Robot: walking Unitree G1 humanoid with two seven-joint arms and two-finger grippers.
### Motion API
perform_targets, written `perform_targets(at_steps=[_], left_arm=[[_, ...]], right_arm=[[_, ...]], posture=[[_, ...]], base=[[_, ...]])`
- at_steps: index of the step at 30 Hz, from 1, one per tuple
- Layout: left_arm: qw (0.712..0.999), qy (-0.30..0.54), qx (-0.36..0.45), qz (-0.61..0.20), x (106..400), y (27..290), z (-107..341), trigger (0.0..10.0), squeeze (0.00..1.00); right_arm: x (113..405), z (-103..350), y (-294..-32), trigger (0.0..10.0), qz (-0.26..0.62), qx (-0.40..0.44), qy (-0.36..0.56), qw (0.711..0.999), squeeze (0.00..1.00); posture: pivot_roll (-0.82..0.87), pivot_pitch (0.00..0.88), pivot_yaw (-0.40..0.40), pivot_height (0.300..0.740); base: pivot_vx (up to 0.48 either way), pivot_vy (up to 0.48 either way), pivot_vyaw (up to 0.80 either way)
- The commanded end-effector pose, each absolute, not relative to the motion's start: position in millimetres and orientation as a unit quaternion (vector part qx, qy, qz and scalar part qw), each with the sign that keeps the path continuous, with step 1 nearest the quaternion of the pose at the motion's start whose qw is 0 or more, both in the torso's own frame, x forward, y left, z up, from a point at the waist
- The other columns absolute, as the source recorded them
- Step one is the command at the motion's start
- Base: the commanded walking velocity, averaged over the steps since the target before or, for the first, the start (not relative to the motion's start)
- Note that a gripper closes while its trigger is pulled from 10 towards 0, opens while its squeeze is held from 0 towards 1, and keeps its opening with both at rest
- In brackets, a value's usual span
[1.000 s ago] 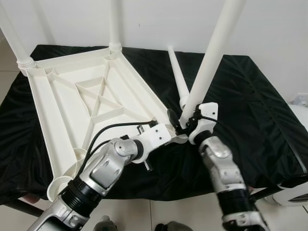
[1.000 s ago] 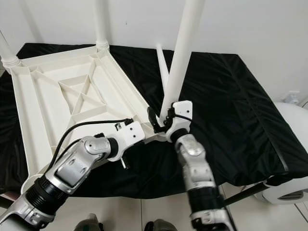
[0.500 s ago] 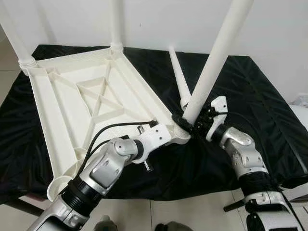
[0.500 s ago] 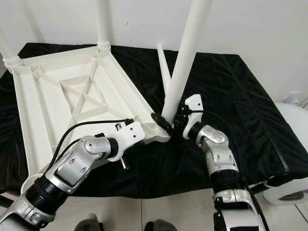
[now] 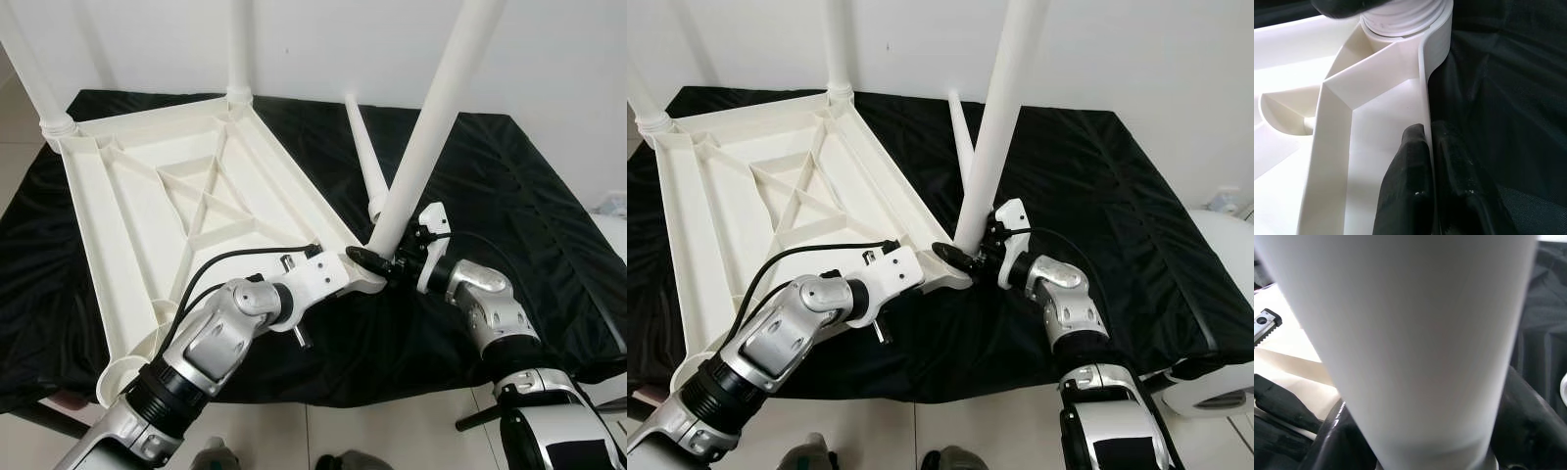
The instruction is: Building children table
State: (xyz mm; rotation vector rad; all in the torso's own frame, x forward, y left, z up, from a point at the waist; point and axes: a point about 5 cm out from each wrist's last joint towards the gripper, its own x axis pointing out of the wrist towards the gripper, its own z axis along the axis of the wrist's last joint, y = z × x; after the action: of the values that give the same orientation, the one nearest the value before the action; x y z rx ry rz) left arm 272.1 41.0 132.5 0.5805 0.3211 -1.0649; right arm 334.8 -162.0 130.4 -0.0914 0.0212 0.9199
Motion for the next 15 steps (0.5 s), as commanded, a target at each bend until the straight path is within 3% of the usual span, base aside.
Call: perform_targets(at_steps=[1, 8, 9, 15], left_arm=[[0.812, 0.121, 0.281, -0.496, 273.4, 35.3, 144.2, 10.0, 0.00], [0.812, 0.122, 0.279, -0.497, 272.4, 34.7, 143.8, 10.0, 0.00], [0.812, 0.122, 0.279, -0.498, 272.1, 34.5, 143.6, 10.0, 0.00], [0.812, 0.123, 0.278, -0.498, 272.0, 34.7, 142.8, 10.0, 0.00]], right_arm=[[335.2, 127.9, -164.7, 0.0, 0.445, -0.045, 0.019, 0.894, 0.00], [334.0, 126.3, -166.6, 0.0, 0.447, -0.042, 0.015, 0.893, 0.00], [332.8, 125.3, -166.3, 10.0, 0.446, -0.039, 0.015, 0.894, 0.00], [328.7, 122.4, -162.2, 10.0, 0.437, -0.022, 0.010, 0.899, 0.00]], posture=[[0.05, 0.000, -0.072, 0.740], [0.05, 0.006, -0.072, 0.740], [0.05, 0.007, -0.073, 0.740], [0.05, 0.007, -0.074, 0.740]], base=[[0.000, 0.000, 0.00], [0.000, 0.000, 0.00], [0.000, 0.000, 0.00], [0.000, 0.000, 0.00]])
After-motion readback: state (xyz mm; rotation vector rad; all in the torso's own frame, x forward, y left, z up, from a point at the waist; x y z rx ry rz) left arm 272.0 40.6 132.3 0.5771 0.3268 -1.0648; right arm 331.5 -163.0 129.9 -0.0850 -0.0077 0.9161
